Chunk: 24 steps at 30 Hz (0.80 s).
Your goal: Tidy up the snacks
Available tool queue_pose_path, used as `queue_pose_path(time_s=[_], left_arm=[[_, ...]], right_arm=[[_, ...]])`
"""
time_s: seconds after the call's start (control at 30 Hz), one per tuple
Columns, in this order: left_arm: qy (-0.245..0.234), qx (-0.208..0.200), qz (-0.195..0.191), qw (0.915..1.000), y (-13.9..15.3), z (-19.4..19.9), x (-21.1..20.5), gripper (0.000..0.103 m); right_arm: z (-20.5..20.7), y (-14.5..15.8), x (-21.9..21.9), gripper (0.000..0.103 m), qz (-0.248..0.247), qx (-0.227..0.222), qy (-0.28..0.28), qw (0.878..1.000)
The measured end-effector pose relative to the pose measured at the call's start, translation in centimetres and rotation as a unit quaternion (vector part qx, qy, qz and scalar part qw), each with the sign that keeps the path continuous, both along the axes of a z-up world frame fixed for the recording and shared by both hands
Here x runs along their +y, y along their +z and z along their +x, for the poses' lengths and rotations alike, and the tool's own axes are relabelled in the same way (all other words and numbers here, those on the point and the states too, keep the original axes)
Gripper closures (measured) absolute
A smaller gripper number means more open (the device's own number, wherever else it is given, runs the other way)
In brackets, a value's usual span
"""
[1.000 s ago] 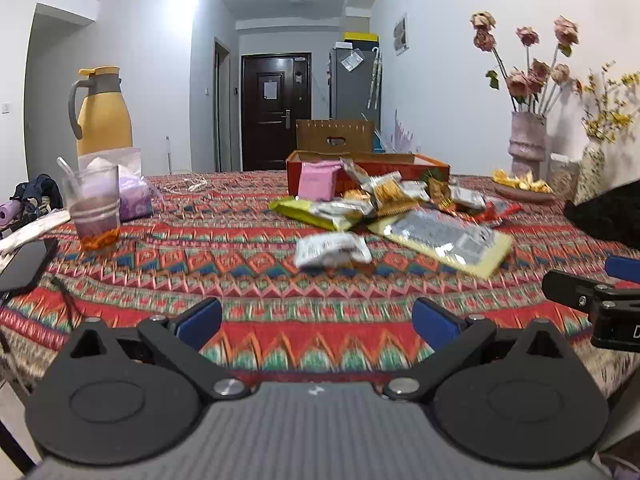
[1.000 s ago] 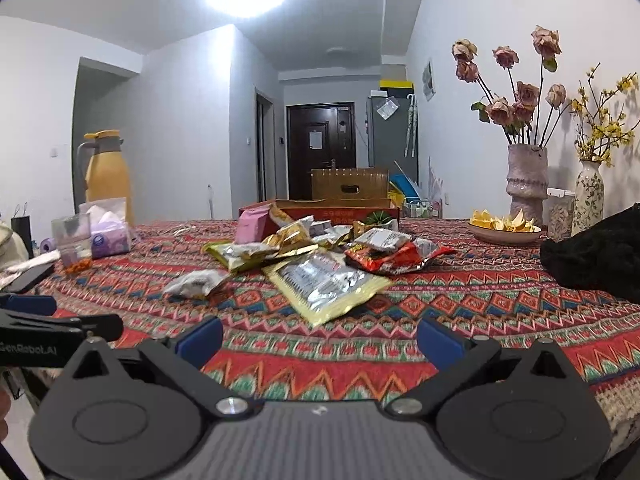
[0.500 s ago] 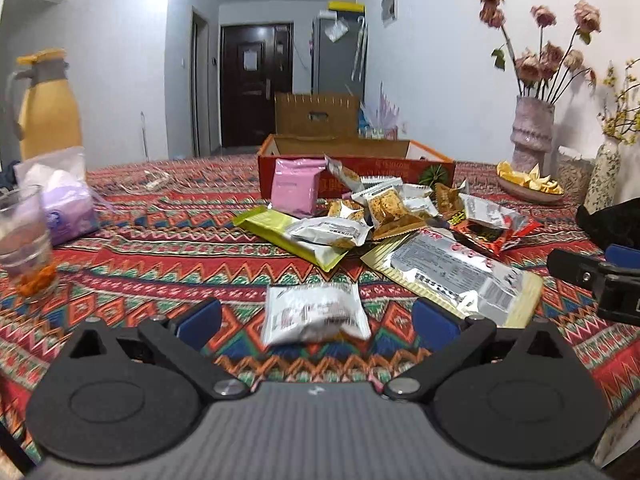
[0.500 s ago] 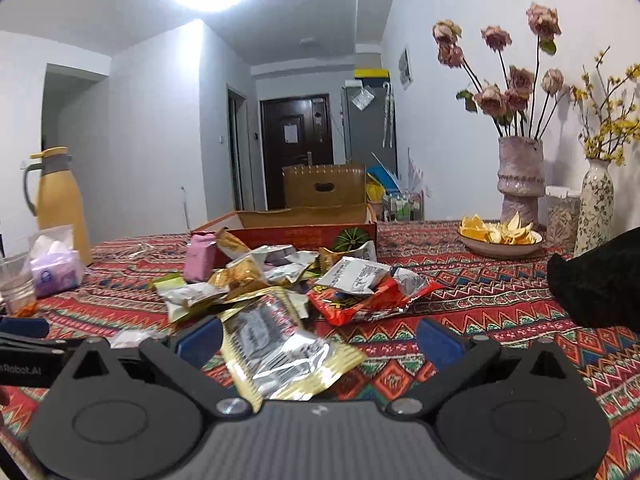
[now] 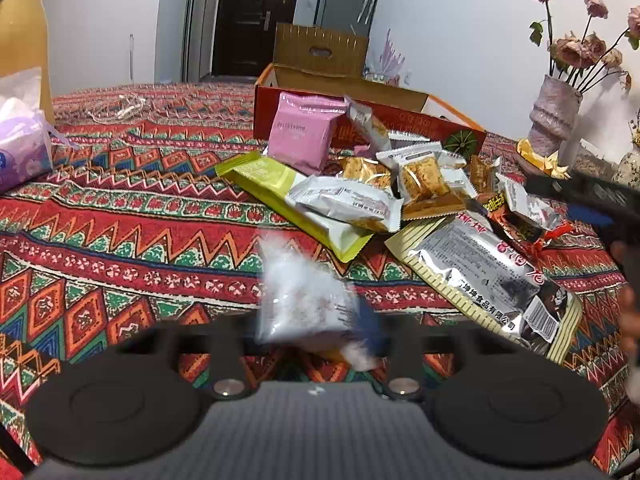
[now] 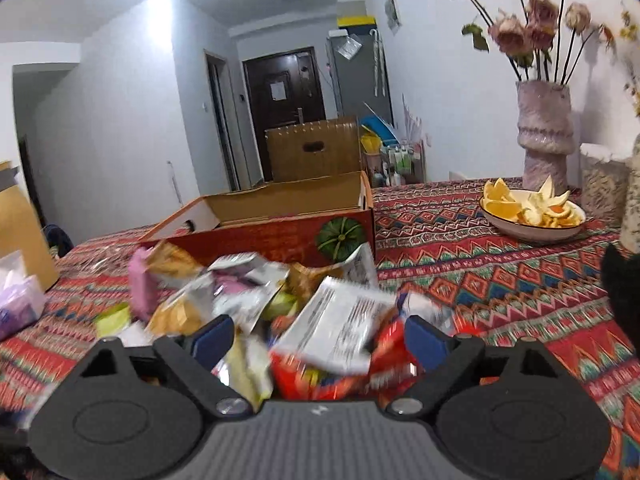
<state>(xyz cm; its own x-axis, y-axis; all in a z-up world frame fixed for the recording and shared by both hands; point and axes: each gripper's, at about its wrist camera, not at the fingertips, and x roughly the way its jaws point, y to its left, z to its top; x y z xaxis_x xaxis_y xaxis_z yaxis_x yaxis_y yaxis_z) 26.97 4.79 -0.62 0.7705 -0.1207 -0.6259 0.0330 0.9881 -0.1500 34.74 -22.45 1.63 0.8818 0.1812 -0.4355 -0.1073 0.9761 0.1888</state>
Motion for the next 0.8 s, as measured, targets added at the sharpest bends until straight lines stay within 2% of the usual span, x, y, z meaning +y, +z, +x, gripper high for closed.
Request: queue_pose_path(time_s=[0.07, 0.23, 0.27, 0.3, 0.33, 0.57, 0.8], left_arm=[[0.002, -0.002, 0.003, 1.0000, 0.1, 0.2, 0.0, 0.075], [0.007, -0.017, 0.008, 0.9998, 0.8, 0.5, 0.1, 0.079], [0.007, -0.019, 0.006, 0.9998, 1.0, 0.5, 0.2, 0.080], [0.007, -0.021, 0.004, 0.9997, 1.2, 0.4, 0.2, 0.080], [0.006, -0.024, 0.004, 0.9997, 1.3, 0.4, 0.2, 0.080], [-0.001, -0.060, 0.011, 0.9981, 4.3, -0.4, 0.1, 0.080], [-0.006, -0.095, 0.026, 0.9951, 8.3, 1.0, 0.3, 0.080]], right_arm=[[2.2, -0.3, 0.1, 0.012, -0.009, 0.011, -0.001, 1.000], [6.1, -2.0, 0.7, 0.036, -0.029, 0.050, 0.012, 0.998], [6.2, -2.2, 1.1, 0.040, -0.047, 0.043, 0.014, 0.998], [6.2, -2.3, 1.5, 0.050, -0.065, 0.042, 0.015, 0.997], [6.1, -2.3, 1.6, 0.052, -0.069, 0.040, 0.016, 0.997], [4.5, -1.6, 0.5, 0.057, -0.057, 0.028, 0.020, 0.998], [1.8, 1.7, -0.4, 0.058, -0.056, -0.016, 0.036, 0.998]])
